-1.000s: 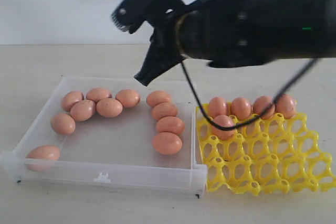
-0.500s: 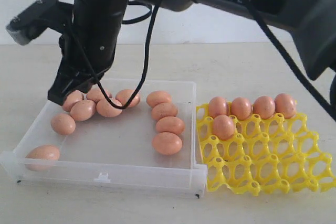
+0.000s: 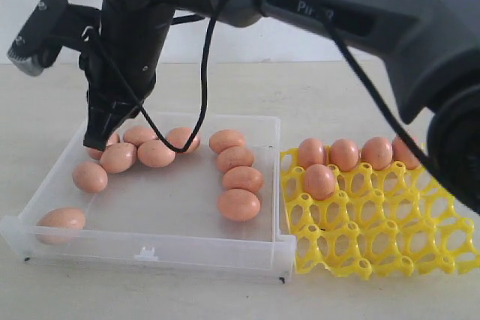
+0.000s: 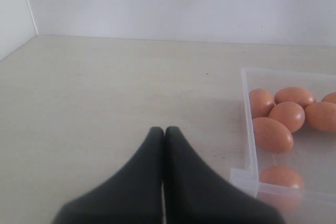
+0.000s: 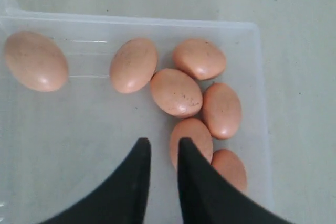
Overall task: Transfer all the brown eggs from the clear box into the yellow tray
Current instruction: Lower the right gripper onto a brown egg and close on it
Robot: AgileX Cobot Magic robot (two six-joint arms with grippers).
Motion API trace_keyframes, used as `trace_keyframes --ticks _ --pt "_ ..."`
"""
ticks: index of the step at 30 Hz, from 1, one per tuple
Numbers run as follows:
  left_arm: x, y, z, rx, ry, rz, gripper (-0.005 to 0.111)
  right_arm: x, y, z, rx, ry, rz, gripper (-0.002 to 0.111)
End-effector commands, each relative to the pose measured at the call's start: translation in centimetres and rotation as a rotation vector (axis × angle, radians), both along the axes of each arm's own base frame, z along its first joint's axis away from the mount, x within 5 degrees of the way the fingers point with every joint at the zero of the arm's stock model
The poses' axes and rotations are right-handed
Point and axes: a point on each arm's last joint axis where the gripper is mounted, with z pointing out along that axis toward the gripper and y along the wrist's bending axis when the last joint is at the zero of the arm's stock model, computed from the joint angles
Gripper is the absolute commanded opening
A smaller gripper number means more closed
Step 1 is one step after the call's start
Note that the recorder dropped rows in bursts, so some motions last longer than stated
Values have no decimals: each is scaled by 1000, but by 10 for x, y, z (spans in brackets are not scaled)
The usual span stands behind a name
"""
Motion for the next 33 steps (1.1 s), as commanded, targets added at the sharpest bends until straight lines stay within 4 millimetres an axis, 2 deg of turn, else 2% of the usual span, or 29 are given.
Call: trace_keyframes --ticks 1,3,5,9,16,31,33 --pt "0 0 -1 5 0 -1 -4 22 -3 -40 -78 -12 13 48" --pt "0 0 -1 5 0 -1 -4 30 -6 -56 -94 20 -23 57" --pt "0 0 -1 5 0 -1 -4 36 -9 -67 -107 37 -50 60" --pt "0 0 -1 5 0 -1 -4 43 -13 -74 -121 28 -66 59" --pt "0 0 -1 5 0 -1 -4 51 -8 -79 -51 -31 -72 59" --pt "0 0 -1 5 0 -1 -4 54 -3 -123 -82 10 -71 59" --pt "0 0 -1 5 0 -1 -4 54 -3 -126 -74 21 -95 55"
